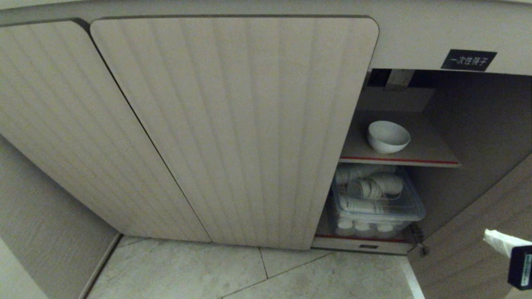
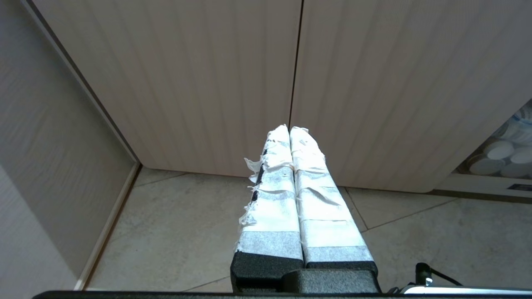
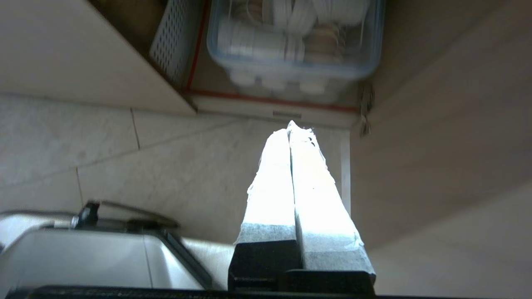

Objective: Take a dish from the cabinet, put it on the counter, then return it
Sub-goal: Take the bowl from the cabinet

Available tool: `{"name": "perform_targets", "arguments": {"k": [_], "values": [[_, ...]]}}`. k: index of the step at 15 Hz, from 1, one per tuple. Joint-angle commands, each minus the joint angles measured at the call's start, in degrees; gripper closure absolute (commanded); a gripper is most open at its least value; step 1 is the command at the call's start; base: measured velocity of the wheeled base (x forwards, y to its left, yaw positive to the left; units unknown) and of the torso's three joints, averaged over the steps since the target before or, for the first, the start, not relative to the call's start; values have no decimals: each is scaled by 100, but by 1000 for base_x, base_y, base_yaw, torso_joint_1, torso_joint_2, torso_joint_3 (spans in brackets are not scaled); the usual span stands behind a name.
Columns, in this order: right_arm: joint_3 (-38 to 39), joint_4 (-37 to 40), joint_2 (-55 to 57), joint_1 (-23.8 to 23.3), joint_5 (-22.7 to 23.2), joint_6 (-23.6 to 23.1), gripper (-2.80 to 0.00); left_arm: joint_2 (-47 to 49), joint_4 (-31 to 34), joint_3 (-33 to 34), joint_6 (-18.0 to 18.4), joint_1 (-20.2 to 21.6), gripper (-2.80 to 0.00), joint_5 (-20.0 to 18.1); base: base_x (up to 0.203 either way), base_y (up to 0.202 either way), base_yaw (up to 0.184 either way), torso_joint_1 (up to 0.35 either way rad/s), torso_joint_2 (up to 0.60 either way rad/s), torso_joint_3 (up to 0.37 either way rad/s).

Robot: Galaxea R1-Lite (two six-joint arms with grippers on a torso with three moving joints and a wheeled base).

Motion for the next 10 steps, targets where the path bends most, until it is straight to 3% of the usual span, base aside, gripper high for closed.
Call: {"name": "perform_targets", "arguments": {"k": [1,7,10], "values": [[-26,-549,843,11,-7,-4,0,-2,-2,-3,-3,1,0,0,0,0,0,0,0,0],[-198,-1670,1940,-1,-34,-193,0,-2,-2,-4,-3,1,0,0,0,0,0,0,0,0],[-514,-1718,2272,-4,-26,-309,0,-2,-2,-4,-3,1,0,0,0,0,0,0,0,0]]}}
